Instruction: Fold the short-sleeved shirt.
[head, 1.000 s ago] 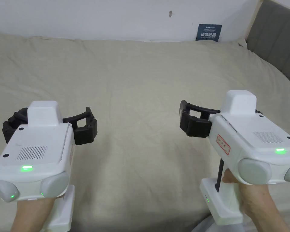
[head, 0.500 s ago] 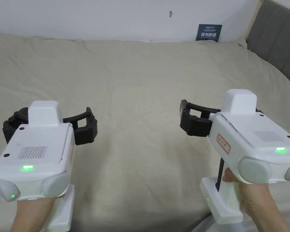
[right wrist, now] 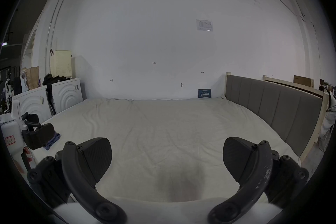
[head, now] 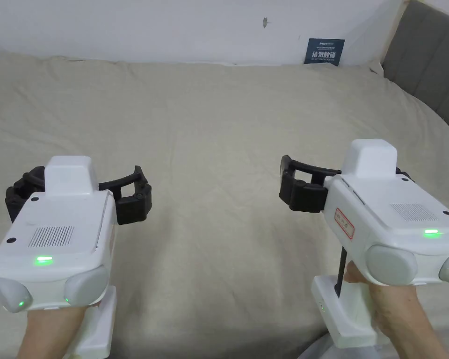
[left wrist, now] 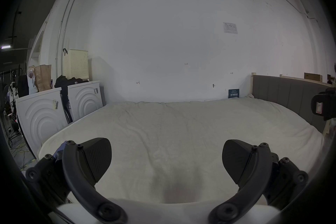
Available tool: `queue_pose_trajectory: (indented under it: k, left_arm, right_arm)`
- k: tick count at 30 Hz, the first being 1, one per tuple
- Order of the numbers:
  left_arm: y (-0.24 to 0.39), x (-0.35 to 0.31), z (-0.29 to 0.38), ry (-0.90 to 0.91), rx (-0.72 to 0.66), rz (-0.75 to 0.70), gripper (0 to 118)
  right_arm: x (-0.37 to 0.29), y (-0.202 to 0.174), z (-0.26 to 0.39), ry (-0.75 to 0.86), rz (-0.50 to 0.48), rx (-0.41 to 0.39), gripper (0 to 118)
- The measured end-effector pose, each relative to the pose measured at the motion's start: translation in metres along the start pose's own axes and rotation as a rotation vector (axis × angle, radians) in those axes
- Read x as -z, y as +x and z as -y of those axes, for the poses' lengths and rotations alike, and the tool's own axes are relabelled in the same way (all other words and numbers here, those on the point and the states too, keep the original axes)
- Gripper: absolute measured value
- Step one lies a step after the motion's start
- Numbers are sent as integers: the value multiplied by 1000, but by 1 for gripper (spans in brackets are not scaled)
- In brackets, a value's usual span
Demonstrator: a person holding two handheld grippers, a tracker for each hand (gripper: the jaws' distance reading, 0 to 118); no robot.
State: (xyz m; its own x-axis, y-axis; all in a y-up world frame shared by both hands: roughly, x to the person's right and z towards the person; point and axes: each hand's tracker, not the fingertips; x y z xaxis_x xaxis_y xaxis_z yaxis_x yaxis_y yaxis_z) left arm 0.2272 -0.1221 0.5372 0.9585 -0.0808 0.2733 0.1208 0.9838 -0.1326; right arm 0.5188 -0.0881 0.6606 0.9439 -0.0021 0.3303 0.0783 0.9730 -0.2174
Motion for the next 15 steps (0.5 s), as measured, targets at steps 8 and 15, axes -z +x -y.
queue_pose_trajectory:
  k: [8, 15]
  left_arm:
    - [6, -3, 0, -28, -19, 41, 118]
    - [16, -8, 13, -64, -26, 68, 118]
  right_arm:
    - [13, 7, -18, -335, -105, 209, 118]
    - [-9, -2, -22, -359, -139, 278, 118]
